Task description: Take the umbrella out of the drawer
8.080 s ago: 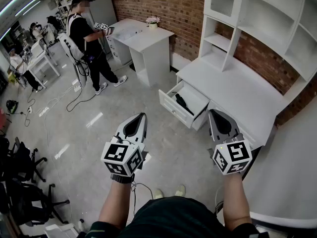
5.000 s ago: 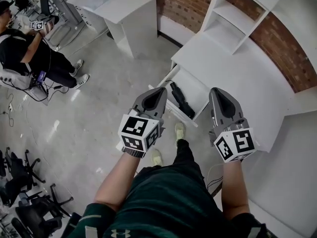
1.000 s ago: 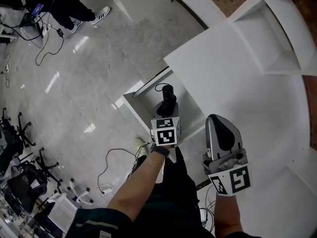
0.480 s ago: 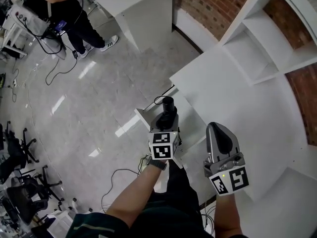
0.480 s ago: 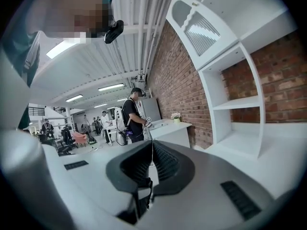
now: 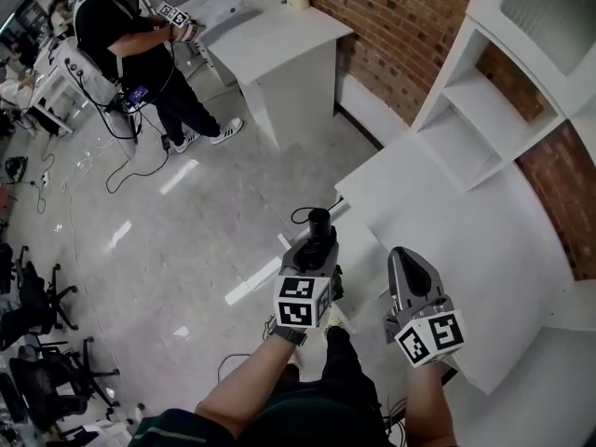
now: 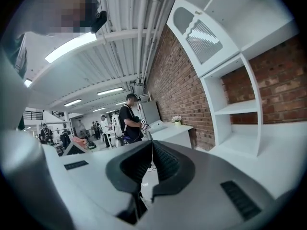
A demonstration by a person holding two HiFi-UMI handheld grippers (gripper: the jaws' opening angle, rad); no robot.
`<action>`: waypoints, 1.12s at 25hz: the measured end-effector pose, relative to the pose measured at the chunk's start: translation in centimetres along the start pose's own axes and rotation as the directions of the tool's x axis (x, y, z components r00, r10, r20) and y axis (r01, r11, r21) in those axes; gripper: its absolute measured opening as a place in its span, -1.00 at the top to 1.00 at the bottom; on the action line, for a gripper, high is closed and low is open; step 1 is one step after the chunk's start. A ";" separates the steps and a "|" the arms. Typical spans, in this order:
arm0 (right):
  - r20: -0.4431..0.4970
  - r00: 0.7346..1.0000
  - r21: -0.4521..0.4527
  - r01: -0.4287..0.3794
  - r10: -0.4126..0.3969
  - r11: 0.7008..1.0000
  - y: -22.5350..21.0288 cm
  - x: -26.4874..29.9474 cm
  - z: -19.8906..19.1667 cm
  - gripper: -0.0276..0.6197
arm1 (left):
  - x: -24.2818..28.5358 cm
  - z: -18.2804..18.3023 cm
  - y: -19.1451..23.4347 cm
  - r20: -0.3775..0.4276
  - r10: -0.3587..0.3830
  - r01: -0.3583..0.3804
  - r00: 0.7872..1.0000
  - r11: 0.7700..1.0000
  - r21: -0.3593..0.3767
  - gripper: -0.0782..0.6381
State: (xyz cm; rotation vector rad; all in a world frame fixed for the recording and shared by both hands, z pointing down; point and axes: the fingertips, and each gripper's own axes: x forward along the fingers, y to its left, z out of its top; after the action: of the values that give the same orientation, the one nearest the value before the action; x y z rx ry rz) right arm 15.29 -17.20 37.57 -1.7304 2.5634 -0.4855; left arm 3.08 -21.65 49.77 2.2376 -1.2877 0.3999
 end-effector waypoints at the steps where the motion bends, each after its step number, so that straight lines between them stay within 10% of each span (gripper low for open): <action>1: 0.002 1.000 0.002 -0.002 0.002 1.000 0.6 -0.2 0.1 0.90 | -0.9 0.8 0.0 0.015 -0.008 0.008 1.000 1.000 0.009 0.31; 28: 0.127 0.992 -0.143 0.014 0.004 0.990 12.5 -3.9 7.5 0.90 | -21.8 13.9 2.0 0.247 -0.090 0.048 0.965 0.984 0.173 0.30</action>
State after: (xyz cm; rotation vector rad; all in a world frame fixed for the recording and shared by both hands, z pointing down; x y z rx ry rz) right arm 6.84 -11.29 26.60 -1.7481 2.5616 -0.1875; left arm -9.65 -14.96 28.17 2.5336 -1.3400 0.2039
